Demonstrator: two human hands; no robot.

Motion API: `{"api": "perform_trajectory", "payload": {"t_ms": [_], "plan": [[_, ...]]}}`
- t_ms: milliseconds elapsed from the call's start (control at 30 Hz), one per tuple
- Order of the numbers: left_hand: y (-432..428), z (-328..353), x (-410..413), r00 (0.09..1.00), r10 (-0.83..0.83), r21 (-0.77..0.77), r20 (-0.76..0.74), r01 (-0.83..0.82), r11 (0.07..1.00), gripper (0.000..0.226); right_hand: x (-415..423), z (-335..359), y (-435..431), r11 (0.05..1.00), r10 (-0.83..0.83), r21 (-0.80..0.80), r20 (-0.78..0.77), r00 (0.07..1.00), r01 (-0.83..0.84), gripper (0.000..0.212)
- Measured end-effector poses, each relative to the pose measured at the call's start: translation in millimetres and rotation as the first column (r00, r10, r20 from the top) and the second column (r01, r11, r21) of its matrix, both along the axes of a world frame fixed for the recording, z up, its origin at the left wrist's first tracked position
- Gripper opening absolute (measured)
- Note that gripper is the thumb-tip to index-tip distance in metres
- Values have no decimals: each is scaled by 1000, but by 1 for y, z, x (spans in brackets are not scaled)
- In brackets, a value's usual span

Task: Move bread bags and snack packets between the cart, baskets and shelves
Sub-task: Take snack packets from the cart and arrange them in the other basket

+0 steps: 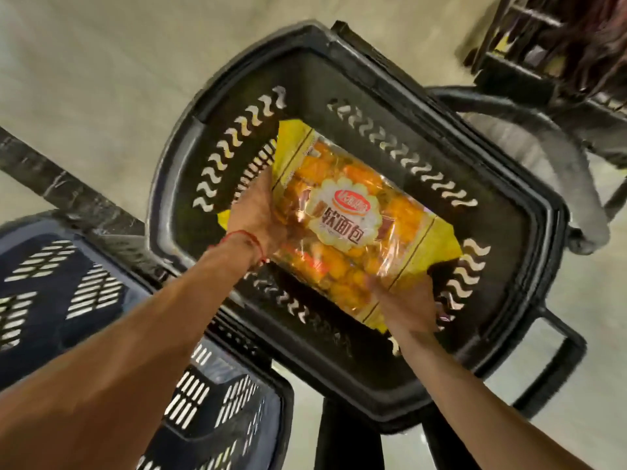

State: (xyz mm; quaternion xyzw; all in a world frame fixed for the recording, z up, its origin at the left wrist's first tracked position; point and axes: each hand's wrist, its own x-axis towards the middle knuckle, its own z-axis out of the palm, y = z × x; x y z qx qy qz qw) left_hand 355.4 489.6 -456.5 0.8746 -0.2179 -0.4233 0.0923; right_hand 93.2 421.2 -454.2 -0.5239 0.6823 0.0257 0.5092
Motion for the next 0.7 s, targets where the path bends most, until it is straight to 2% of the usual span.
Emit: {"api": "perform_trajectory", "payload": {"t_ms": [33,67,100,133,200,267,333,433,533,633,700], "plan": [[-1,-8,-3,1000,-12,36,-14,13,999,86,-4,-9,2,1000,-4,19,7,1000,4,84],[-2,-13,-7,1000,-18,20,7,18,1000,90,-6,-15,5,999,1,39,1,1000,-1,93],[-4,-17,-12,999,-29,-13,40,30,999,104,-9,-18,6,998,10,59,-32,999,-8,97],[-5,-17,-16,998,-38,-36,57,40,999,117,-13,-19,6,997,17,79,-70,997,-11,98],[-7,-6,-27,997,-32,-29,77,34,999,130,-19,-14,4,994,42,108,-114,993,-29,86],[1,7,-35,993,-51,-2,108,51,999,130,-19,3,0,988,90,137,-100,991,-76,69],[8,29,-45,982,-140,36,128,136,990,125,-18,27,-4,984,141,125,-81,987,-130,60],[15,83,-67,950,-273,24,153,272,962,107,-12,88,-9,948,317,9,-145,937,-319,71],[23,154,-92,921,-335,1,201,342,940,93,-11,162,-14,773,551,-187,-273,788,-606,69],[27,236,-114,898,-360,9,252,369,929,90,-17,237,-21,532,719,-224,-389,575,-817,70],[30,290,-127,883,-376,32,281,382,923,86,-22,288,-26,407,764,-240,-440,473,-881,72]]}}
